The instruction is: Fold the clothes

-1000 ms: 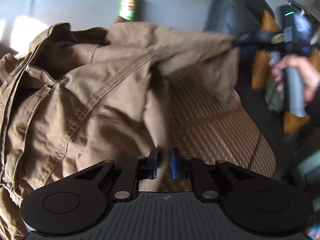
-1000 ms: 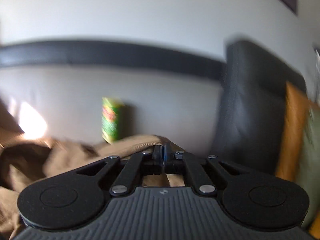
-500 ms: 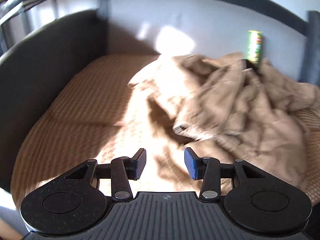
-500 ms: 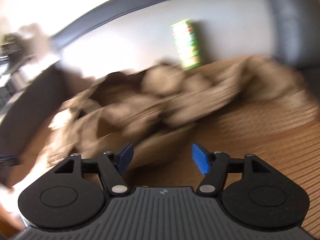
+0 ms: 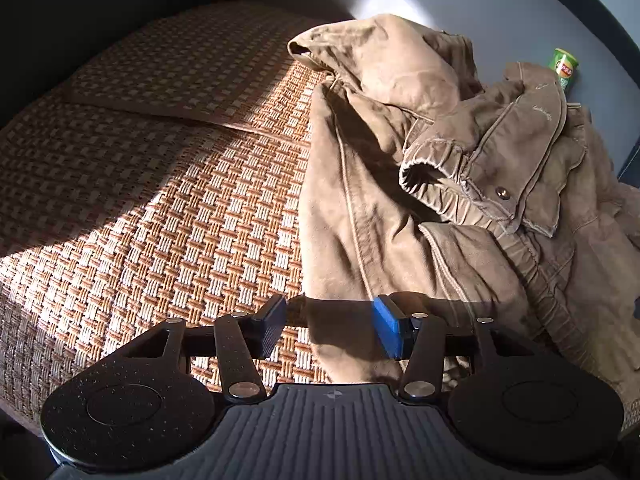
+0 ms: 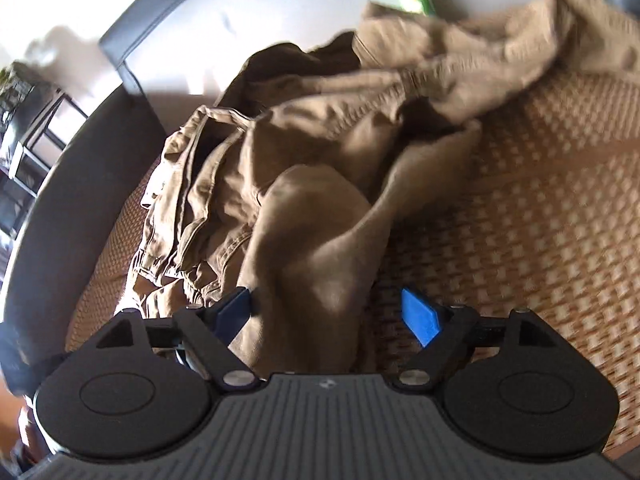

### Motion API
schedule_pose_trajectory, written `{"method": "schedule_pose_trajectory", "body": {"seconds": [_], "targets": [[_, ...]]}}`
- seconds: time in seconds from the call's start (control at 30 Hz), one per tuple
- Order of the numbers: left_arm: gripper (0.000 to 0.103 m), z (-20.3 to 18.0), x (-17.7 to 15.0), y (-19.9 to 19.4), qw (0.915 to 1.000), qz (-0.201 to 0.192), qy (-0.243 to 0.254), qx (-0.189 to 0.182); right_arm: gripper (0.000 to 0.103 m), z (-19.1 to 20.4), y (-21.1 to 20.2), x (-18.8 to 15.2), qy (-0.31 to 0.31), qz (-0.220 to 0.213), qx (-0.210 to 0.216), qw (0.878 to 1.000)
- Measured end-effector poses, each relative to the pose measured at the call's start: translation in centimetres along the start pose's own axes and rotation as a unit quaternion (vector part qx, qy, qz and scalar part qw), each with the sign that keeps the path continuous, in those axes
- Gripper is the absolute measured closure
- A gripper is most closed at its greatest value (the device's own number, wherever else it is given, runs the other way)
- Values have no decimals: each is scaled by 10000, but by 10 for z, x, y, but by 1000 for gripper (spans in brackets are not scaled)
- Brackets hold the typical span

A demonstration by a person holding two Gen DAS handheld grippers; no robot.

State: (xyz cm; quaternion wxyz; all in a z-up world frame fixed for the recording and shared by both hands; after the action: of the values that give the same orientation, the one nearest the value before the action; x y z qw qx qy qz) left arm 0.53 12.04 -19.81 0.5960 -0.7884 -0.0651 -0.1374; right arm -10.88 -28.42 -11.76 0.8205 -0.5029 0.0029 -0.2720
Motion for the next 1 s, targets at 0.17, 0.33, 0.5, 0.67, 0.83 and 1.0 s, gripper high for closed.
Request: {"method": "schedule_pose_trajectory", "body": {"seconds": [0.17, 0.33, 0.5, 0.67, 0.83, 1.0], "targets": [[103, -22, 5, -3, 9999, -9, 89, 51, 42, -14, 33, -1, 670, 783, 529, 9933], [103, 11, 5, -46, 9974, -456, -499, -237, 99, -22, -20, 6, 446, 527, 1079, 9918], [103, 38, -6, -92, 9946, -750, -470, -533, 100, -36, -113, 11, 39, -202, 972, 9950], [103, 38, -34, -60, 9996, -129, 4, -251, 101, -73, -99, -17, 398, 135, 507, 9978], [95, 55, -60, -33, 9991, 175, 103, 365, 97, -111, -49, -49, 890, 811, -136, 9926], [80, 31, -47, -85, 9961, -472, 581, 477, 66, -92, -73, -47, 544, 394, -725, 9951]]}}
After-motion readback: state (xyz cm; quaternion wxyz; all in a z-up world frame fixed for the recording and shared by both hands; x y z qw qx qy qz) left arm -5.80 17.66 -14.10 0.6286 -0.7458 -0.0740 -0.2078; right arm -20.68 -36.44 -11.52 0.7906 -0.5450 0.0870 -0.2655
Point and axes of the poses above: each gripper's, at about its wrist camera, not at the fingertips, and y roughly the way its jaws point, z to its left, x to its top, the point moved 1 cm from there along y, roughly the way its jaws point, and after that the axes turned 12 degrees about z, right-handed, at the moved point
